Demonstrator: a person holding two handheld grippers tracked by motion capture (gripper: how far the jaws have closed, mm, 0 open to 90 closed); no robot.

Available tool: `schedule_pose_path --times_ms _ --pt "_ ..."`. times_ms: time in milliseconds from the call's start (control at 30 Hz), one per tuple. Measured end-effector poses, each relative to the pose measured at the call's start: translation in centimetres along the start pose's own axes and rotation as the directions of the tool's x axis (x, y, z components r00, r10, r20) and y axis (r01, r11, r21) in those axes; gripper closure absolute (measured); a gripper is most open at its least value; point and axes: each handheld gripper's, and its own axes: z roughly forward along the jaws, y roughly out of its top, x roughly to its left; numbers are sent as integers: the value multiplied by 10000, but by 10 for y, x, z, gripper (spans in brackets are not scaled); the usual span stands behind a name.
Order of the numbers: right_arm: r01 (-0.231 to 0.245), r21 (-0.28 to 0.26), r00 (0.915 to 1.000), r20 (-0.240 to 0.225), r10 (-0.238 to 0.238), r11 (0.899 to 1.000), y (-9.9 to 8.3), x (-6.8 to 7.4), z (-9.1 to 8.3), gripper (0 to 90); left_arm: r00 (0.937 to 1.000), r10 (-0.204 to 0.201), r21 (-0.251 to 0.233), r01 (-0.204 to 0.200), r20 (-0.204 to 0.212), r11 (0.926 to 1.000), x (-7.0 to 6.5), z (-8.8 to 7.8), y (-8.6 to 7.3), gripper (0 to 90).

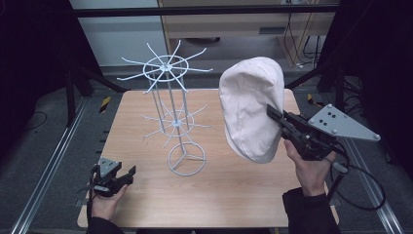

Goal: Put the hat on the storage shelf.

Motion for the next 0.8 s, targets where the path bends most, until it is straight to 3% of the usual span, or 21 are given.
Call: schedule_pose_path --times_ms 400,800 --pt "209 -930 9996 -162 -225 9954 34 7 -6 885 10000 46 -3 -46 -4 10000 0 -1 0 425" --pt "270 -1062 9978 -571 -332 9940 51 15 21 885 10000 34 -33 -34 -23 10000 1 -1 0 427"
